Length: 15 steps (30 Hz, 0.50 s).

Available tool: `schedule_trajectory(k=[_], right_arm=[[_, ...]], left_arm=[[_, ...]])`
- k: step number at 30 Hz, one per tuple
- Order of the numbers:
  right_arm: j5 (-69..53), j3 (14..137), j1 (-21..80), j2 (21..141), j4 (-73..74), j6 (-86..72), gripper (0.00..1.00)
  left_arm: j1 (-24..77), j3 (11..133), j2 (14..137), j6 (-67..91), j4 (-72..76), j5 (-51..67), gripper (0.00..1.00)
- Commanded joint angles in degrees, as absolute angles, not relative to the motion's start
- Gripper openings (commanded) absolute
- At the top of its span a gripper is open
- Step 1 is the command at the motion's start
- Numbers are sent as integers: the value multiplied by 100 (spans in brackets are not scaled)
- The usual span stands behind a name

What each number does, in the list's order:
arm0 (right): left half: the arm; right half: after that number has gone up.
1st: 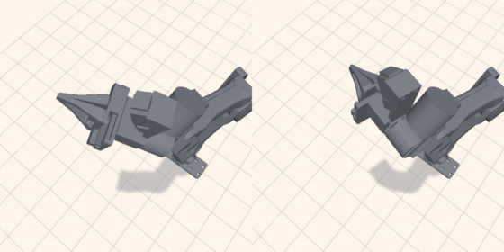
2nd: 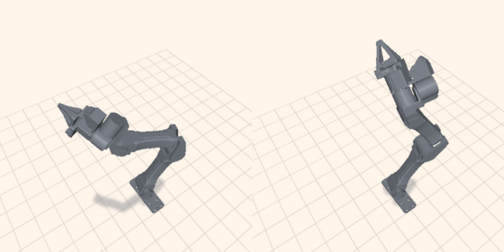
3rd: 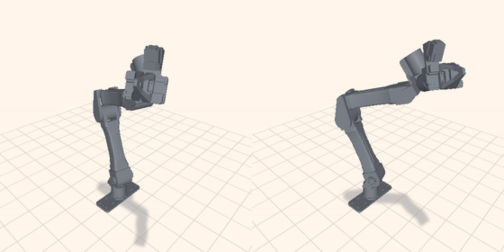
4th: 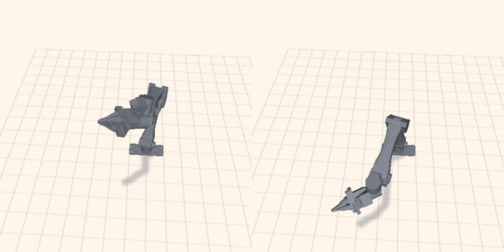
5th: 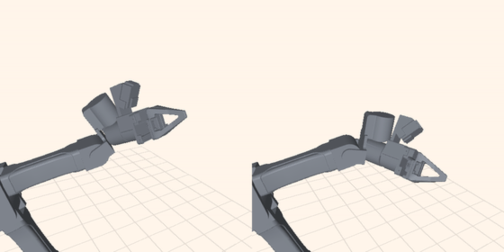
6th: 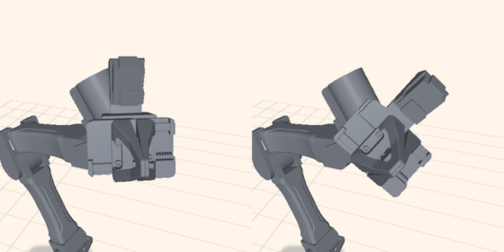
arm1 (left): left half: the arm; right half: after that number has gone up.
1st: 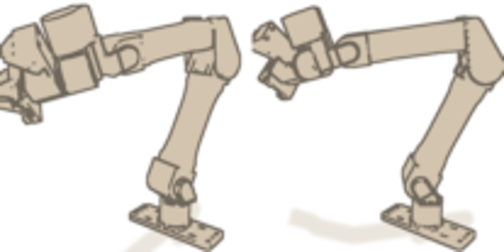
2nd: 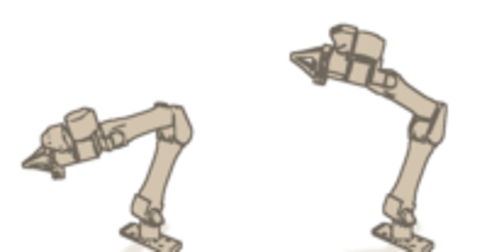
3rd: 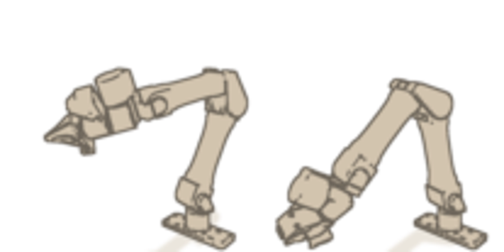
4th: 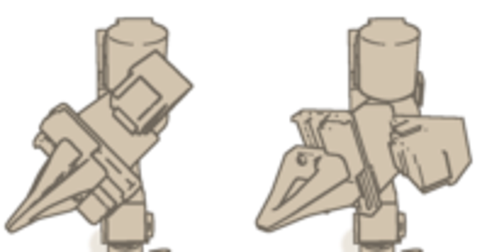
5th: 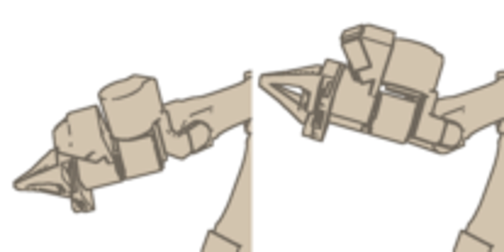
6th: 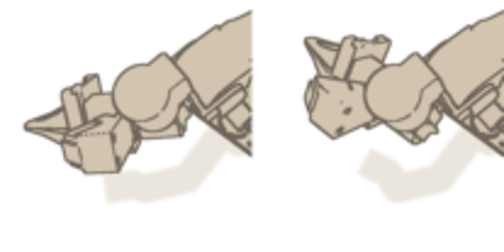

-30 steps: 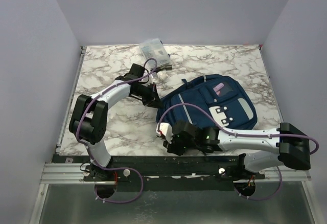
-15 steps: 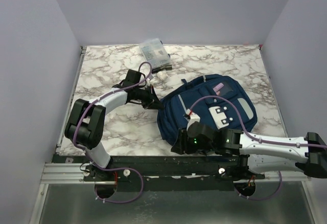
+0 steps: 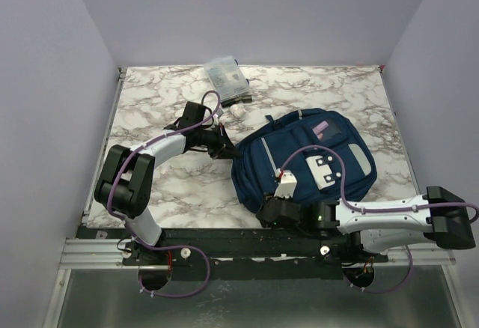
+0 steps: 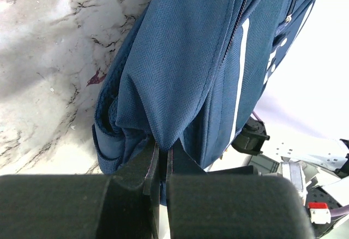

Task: Pack the student bag
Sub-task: Zip the student bag at the center of the board.

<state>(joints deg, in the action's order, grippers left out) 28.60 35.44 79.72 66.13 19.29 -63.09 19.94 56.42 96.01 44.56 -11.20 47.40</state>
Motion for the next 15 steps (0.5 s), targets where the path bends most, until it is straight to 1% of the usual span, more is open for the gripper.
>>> schedule_trajectory(k=[1,6,9,12,15], right_arm=[[4179,3637,8153,6865,1967,-6545,40],[4482,3834,8286,7178,2233,-7048,37],[4295,4041,8376,7360,2430,-7198,34],[3975,4321,8507,7385,3105,-7675,38],[3505,4136,8540,7130,3045,-8004,44]], left_arm=[[1978,5645,9345,4679,-519,5119,0],[1978,5586,9278,4709,-487,5097,0],[1978,5563,9295,4706,-475,5080,0],[1978,5564,9316,4719,-471,5123,0],[1978,5572,9321,4711,-467,5123,0]])
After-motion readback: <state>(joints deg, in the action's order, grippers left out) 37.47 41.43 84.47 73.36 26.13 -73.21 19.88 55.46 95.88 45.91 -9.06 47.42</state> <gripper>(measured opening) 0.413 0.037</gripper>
